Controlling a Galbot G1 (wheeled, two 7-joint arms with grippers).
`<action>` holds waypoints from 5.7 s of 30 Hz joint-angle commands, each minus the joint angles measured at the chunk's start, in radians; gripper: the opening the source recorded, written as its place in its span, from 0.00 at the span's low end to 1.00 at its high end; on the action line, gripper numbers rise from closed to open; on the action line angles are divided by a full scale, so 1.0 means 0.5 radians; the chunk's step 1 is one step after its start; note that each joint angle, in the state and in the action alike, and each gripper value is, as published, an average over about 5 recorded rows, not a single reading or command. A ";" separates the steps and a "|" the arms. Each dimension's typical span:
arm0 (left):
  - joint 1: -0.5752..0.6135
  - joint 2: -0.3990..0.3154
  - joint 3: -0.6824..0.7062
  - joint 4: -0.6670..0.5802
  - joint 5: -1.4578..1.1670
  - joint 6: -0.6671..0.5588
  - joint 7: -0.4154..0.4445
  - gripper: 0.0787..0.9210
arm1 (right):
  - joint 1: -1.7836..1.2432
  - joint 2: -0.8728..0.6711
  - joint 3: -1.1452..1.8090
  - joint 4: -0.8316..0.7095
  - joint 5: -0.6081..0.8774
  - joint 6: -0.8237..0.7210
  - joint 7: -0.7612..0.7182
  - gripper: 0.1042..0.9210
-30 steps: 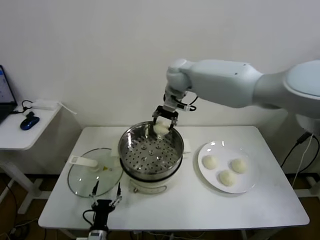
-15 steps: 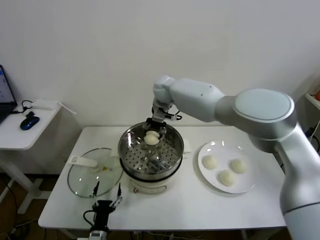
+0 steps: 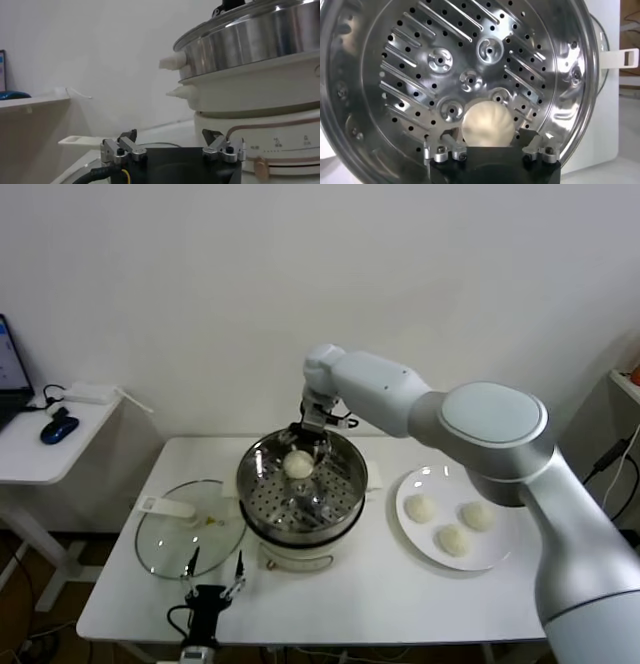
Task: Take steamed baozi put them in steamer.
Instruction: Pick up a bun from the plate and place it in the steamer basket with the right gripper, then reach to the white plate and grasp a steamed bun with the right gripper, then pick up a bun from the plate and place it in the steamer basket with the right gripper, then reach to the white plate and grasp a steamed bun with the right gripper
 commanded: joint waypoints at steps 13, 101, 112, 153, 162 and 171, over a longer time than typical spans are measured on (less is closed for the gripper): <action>0.023 -0.004 0.016 -0.018 0.029 0.004 -0.012 0.88 | 1.001 -0.868 -1.090 1.198 1.299 -1.464 0.064 0.88; 0.028 0.010 0.025 -0.010 0.127 -0.019 -0.042 0.88 | 1.432 -1.127 -0.895 1.922 2.101 -2.303 0.233 0.63; 0.042 -0.002 0.041 -0.035 0.194 -0.023 -0.037 0.88 | 1.172 -0.612 -0.544 1.670 2.326 -2.466 0.359 0.63; 0.011 -0.008 0.022 0.025 0.204 -0.031 -0.040 0.88 | 0.231 -0.023 -0.374 0.824 1.925 -2.453 0.373 0.65; 0.027 -0.009 0.024 -0.005 0.210 -0.029 -0.038 0.88 | 0.640 -0.355 -0.541 1.077 1.878 -2.307 0.216 0.87; 0.041 -0.014 0.030 -0.002 0.224 -0.032 -0.040 0.88 | 1.121 -1.005 -0.958 1.527 1.632 -1.967 -0.145 0.88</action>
